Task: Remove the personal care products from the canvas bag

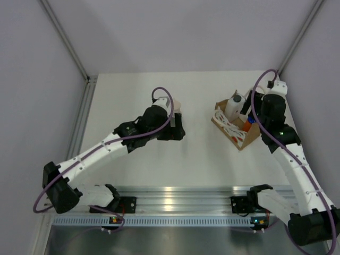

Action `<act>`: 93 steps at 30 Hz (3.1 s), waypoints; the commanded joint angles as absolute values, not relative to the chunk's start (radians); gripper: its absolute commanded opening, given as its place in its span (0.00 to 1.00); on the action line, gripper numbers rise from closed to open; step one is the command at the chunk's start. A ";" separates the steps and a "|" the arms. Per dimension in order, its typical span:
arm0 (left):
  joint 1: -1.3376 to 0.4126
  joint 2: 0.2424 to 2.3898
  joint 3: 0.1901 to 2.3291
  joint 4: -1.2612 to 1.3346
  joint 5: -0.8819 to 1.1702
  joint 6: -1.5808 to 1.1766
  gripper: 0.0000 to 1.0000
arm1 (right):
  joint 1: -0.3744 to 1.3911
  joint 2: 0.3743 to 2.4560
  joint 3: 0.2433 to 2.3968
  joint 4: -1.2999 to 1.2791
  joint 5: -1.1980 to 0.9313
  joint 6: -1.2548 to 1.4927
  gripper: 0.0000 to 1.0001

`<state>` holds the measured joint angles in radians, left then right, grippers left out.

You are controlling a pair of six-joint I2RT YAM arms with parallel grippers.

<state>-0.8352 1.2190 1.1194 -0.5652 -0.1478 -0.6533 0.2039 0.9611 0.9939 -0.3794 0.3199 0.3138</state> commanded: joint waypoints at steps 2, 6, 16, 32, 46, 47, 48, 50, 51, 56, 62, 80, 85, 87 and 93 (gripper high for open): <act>-0.862 1.363 1.273 -0.410 -0.074 -0.669 0.98 | 0.153 0.989 0.985 -0.517 0.284 0.230 0.74; -0.888 1.491 1.409 -0.411 -0.008 -0.661 0.98 | 0.149 1.026 1.008 -0.515 0.308 0.221 0.68; -0.936 1.435 1.309 -0.414 -0.045 -0.609 0.98 | 0.101 1.228 1.098 -0.555 0.345 0.172 0.64; -0.936 1.264 1.092 -0.449 -0.037 -0.566 0.98 | 0.038 1.394 1.104 -0.545 0.246 0.107 0.70; -0.936 1.221 1.063 -0.469 -0.055 -0.532 0.98 | 0.017 1.474 1.074 -0.500 0.212 0.104 0.69; -0.936 1.221 1.060 -0.469 -0.057 -0.532 0.98 | 0.017 1.479 1.062 -0.497 0.218 0.103 0.67; -0.934 1.218 1.058 -0.469 -0.058 -0.534 0.98 | 0.017 1.483 1.057 -0.489 0.231 0.104 0.64; -0.936 1.215 1.054 -0.468 -0.061 -0.535 0.98 | 0.015 1.483 1.040 -0.479 0.242 0.109 0.56; -0.936 1.213 1.052 -0.469 -0.061 -0.535 0.98 | 0.017 1.482 1.037 -0.471 0.244 0.110 0.53; -0.936 1.212 1.043 -0.469 -0.066 -0.540 0.98 | 0.014 1.453 1.014 -0.420 0.258 0.123 0.28; -0.936 1.198 1.031 -0.469 -0.081 -0.548 0.98 | 0.012 1.416 1.019 -0.377 0.216 0.121 0.00; -0.936 1.039 1.049 -0.583 -0.325 -0.529 0.98 | 0.015 1.226 1.006 -0.279 0.121 0.138 0.00; -0.936 1.012 1.077 -0.652 -0.411 -0.523 0.98 | 0.021 1.183 1.057 -0.320 0.110 0.146 0.00; -0.934 1.005 1.086 -0.675 -0.431 -0.525 0.98 | 0.023 1.161 1.072 -0.345 0.110 0.156 0.00; -0.934 0.974 1.121 -0.773 -0.521 -0.528 0.98 | 0.031 1.129 1.149 -0.431 0.089 0.166 0.00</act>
<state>-0.9367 1.0092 1.0695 -0.7040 -0.4377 -0.5362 0.0345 1.1912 1.0462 -0.4477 0.1104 0.1440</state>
